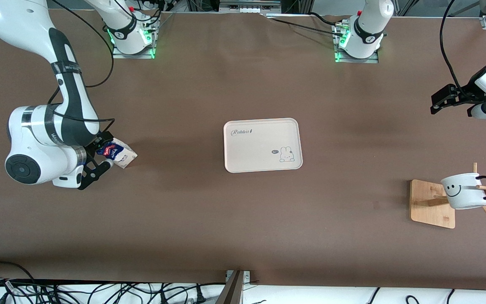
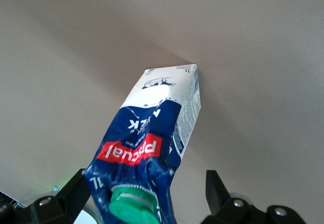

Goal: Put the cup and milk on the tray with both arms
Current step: 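Close the right gripper around the milk carton's body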

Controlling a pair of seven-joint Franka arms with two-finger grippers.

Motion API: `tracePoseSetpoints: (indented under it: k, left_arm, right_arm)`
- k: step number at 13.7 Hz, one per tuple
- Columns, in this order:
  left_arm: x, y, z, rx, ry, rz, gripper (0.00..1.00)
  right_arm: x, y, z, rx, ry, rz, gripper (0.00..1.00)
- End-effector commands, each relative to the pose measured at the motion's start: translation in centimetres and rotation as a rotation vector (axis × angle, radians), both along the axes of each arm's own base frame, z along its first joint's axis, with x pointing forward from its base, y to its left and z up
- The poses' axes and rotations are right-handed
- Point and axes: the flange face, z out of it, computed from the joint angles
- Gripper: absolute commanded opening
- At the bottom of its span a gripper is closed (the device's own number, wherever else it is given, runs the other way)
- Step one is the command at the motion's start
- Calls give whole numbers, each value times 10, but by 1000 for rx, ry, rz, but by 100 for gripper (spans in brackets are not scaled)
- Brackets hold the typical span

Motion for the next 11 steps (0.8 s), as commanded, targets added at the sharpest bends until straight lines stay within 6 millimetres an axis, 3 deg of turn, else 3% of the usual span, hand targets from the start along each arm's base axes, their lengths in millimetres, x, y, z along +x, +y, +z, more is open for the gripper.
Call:
tracePoseSetpoints:
  k: [1, 6, 7, 8, 9, 11]
  left_arm:
    - [1, 1, 5, -28, 4, -4, 100]
    - [1, 1, 4, -28, 5, -4, 100]
    - [1, 1, 5, -28, 4, -4, 100]
    - [1, 1, 4, -28, 5, -4, 100]
    - [1, 1, 5, -28, 4, -4, 100]
    - [1, 1, 5, -28, 4, -4, 100]
  right_arm:
    - [-2, -6, -2, 24, 3, 13, 100]
    - [-3, -4, 2, 27, 5, 13, 100]
    - [-3, -4, 1, 27, 10, 14, 73]
    - [-4, -3, 1, 32, 16, 18, 30]
    - [-5, 0, 0, 31, 22, 20, 2]
    - [-5, 1, 1, 28, 20, 4, 0]
